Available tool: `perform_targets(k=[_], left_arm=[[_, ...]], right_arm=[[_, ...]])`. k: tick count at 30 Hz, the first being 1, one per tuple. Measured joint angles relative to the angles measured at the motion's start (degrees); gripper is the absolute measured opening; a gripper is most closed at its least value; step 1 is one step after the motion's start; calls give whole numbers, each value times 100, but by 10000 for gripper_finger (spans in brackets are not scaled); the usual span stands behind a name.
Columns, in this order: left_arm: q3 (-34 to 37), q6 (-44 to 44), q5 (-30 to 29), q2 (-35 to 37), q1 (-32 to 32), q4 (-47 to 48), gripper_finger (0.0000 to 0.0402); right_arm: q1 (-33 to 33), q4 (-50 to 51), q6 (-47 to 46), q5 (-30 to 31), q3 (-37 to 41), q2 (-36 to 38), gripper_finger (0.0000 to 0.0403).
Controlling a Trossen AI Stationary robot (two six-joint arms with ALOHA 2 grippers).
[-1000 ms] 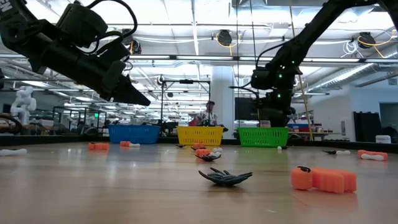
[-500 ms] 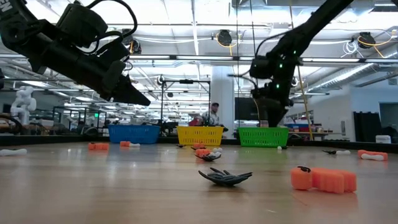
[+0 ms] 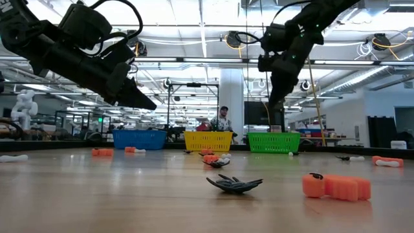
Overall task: Sort Halloween decoration
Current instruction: Put the orange skeleton toy into the yellow bin
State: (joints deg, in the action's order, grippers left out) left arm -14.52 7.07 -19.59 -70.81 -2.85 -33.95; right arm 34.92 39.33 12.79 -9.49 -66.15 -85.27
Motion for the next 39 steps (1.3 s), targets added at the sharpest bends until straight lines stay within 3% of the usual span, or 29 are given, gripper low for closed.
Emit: perform_targets(k=[8,16,23,39], left_arm=[[0,0,94,0,0,20,0],[0,7,131,0,0,23,0],[0,13,136,0,0,24,0],[0,13,136,0,0,46,0]], right_arm=[[-199,-4,40,159,7,-587,1],[124,39,237,378,9,-919,1],[475,43,361,675,9,-954,0],[905,91,656,671,9,-902,0]])
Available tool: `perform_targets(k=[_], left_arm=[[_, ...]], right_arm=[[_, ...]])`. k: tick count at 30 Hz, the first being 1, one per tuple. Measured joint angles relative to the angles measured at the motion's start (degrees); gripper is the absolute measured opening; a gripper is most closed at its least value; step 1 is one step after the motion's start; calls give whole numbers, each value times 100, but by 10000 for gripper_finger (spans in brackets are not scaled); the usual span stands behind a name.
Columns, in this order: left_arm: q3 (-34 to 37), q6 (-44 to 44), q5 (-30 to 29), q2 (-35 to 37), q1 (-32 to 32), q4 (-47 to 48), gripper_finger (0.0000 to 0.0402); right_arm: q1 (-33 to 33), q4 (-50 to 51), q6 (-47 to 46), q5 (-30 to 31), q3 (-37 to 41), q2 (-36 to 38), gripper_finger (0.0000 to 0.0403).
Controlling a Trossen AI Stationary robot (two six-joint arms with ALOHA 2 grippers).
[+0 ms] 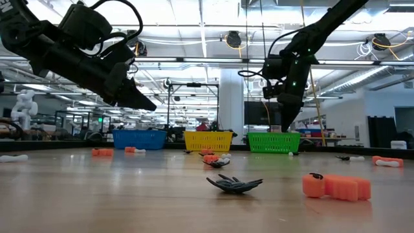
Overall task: Sort Halloween decoration
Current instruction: Put the orange skeleton toy into the yellow bin
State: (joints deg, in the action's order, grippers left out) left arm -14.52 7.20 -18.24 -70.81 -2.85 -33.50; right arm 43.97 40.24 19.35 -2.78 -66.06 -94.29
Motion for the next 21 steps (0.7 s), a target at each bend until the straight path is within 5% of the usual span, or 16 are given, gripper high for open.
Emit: perform_targets(k=[9,18,21], left_arm=[[0,2,0,0,0,-1,0],[0,-2,0,0,0,-2,0],[0,-2,0,0,0,-2,0]], right_arm=[[-432,267,-61,-803,-2,366,0],[-774,-386,-224,-740,681,362,0],[-675,-518,-266,-290,799,360,0]])
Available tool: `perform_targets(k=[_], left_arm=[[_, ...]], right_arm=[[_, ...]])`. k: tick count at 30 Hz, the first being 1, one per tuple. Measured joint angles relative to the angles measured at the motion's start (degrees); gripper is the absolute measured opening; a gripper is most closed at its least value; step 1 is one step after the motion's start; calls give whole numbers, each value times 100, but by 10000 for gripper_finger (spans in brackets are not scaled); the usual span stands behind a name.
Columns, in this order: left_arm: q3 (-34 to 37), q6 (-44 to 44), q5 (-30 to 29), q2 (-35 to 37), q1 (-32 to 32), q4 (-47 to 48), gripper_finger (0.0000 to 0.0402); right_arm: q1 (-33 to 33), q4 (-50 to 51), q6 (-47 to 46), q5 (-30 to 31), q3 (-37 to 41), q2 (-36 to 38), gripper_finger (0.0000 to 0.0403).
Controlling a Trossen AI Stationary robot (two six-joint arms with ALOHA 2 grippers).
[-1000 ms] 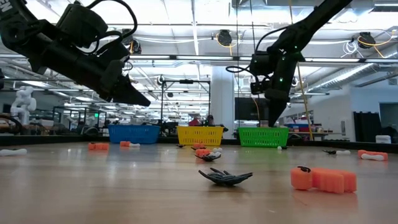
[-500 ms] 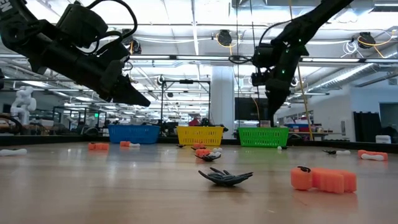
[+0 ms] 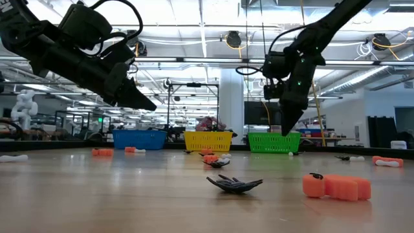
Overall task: Sort Halloween decoration
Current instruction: Put the orange skeleton toy into the yellow bin
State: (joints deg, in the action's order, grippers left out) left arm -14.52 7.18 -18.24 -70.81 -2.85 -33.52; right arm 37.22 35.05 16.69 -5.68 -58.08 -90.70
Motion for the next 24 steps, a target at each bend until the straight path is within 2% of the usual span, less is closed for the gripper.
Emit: perform_targets(k=[4,13,24], left_arm=[[0,-2,0,0,0,0,0],[0,-2,0,0,0,0,0],[0,-2,0,0,0,-1,0]], right_arm=[[203,-77,-95,419,-1,2,0],[595,-145,-98,427,1,2,0],[286,-281,-282,556,1,467,0]])
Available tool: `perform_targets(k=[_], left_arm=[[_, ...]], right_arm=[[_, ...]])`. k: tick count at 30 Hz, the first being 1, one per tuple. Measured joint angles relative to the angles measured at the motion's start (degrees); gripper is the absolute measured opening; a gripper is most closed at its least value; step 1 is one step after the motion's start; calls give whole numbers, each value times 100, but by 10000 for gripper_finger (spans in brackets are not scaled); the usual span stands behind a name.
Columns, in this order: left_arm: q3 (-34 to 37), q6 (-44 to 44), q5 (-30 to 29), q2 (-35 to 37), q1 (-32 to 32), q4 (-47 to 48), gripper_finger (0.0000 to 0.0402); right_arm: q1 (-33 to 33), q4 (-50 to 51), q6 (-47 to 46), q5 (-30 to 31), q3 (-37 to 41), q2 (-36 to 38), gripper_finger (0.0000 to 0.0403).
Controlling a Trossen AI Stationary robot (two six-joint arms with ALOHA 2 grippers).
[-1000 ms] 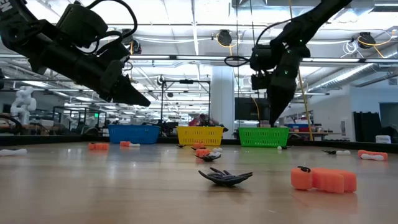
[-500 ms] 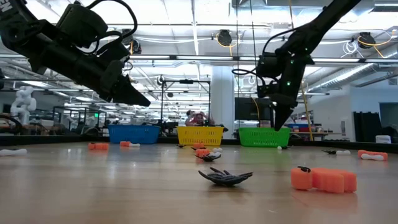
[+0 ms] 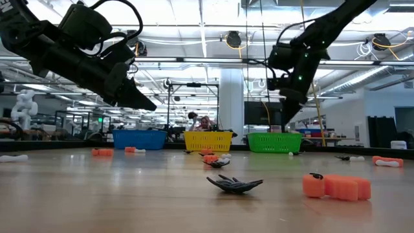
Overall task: Sort Halloween decoration
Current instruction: Put the orange skeleton toy into the yellow bin
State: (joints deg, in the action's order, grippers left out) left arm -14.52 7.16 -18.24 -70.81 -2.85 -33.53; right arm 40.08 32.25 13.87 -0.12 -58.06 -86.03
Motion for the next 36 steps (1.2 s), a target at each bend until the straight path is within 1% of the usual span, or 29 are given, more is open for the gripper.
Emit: perform_targets(k=[3,6,9,11,22,27,36], left_arm=[[0,0,0,0,0,-18,0],[0,2,-53,2,0,-46,0],[0,2,-160,2,0,-41,0],[0,2,-181,2,0,-41,0],[0,2,-282,2,0,-17,0],[0,3,-284,2,0,-10,0],[0,4,-284,2,0,3,0]], right_arm=[[-229,-302,-65,-15,-2,10,0],[-384,-858,-64,-13,-2,-126,0],[-399,-1264,6,-8,-21,-331,0],[-364,-1344,63,-4,-126,-505,0],[-121,-1228,562,-13,-928,-1470,0],[13,-1152,633,-9,-981,-1600,0],[245,-1095,625,4,-981,-1590,0]])
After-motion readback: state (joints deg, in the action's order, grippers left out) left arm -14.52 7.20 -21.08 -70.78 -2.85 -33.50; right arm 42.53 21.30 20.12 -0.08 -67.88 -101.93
